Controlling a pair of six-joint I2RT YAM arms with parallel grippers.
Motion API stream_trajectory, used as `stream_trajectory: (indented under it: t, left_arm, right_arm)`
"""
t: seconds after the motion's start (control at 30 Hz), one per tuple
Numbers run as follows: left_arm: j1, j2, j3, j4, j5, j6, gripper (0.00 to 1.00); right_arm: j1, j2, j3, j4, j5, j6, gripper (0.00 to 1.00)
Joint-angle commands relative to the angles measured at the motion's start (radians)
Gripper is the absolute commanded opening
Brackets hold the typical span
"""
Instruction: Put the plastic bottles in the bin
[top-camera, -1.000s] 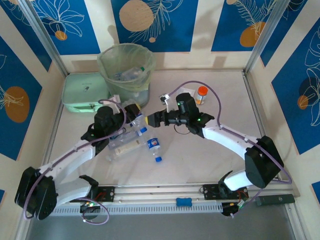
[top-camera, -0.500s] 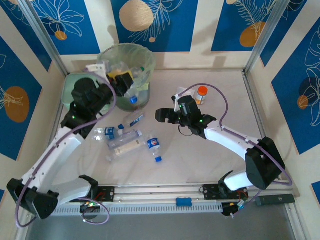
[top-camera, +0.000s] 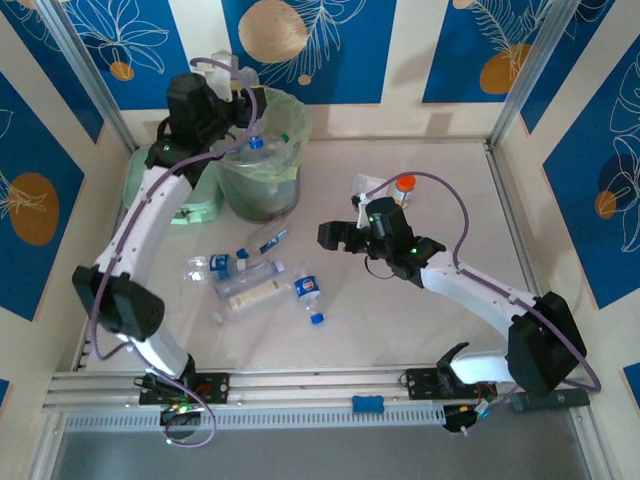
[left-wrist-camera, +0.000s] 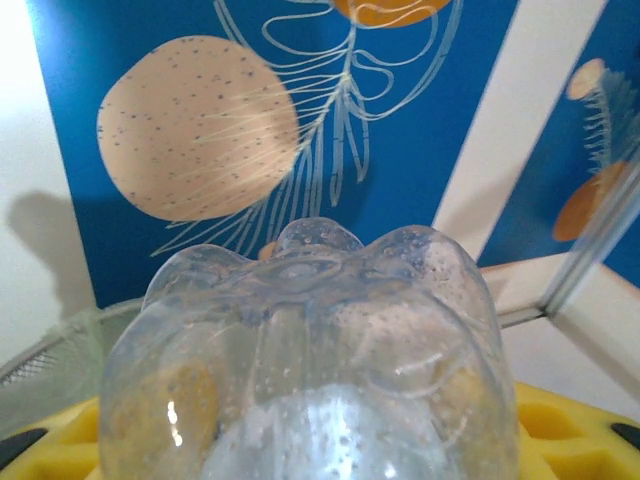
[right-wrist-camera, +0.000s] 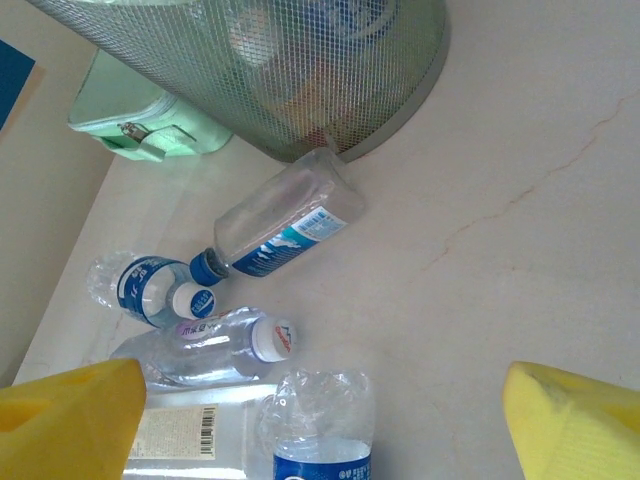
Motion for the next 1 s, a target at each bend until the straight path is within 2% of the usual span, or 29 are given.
stream_trajectory:
  t: [0.0, 0.1, 0.3, 0.47, 0.53, 0.6, 0.63, 0.73, 0.77, 0.97]
  left_arm:
    - [0.020, 0.097, 0.148, -0.108, -0.007, 0.070, 0.36]
    - [0.021, 0.189, 0.235, -0.182, 0.013, 0.108, 0.39]
    - [0.021, 0.327, 0.377, -0.347, -0.034, 0.160, 0.40]
    - [0.021, 0.361, 0.407, -0.389, -0.014, 0.153, 0.45]
    - [0.021, 0.363, 0.407, -0.390, -0.009, 0.144, 0.55]
    - [0.021, 0.357, 0.410, -0.393, -0.009, 0.130, 0.76]
    - [0.022, 0.352, 0.409, -0.392, -0.008, 0.124, 0.83]
    - [0.021, 0.322, 0.410, -0.393, -0.006, 0.110, 0.97]
    - [0.021, 0.308, 0.409, -0.393, -0.004, 0.105, 1.00]
    - [0.021, 0.191, 0.369, -0.374, 0.052, 0.065, 1.00]
  right_arm:
    - [0.001, -0.026, -0.017, -0.014, 0.025, -0.017, 0.93]
    - [0.001, -0.024, -0.017, -0.010, 0.022, -0.017, 0.93]
    - [0.001, -0.012, 0.012, -0.022, 0.019, -0.033, 0.93]
    - [0.001, -0.007, 0.015, -0.017, 0.022, -0.031, 0.93]
    - [0.001, -0.003, 0.016, -0.018, 0.018, -0.028, 0.93]
    - [0.001, -0.002, 0.018, -0.023, 0.014, -0.025, 0.93]
    - [0.002, -0.004, 0.018, -0.025, 0.014, -0.025, 0.93]
    - [0.004, -0.005, 0.016, -0.029, 0.019, -0.022, 0.93]
    - [0.004, -0.004, 0.015, -0.028, 0.020, -0.019, 0.93]
    - [0.007, 0.022, 0.026, -0.025, 0.002, -0.010, 0.93]
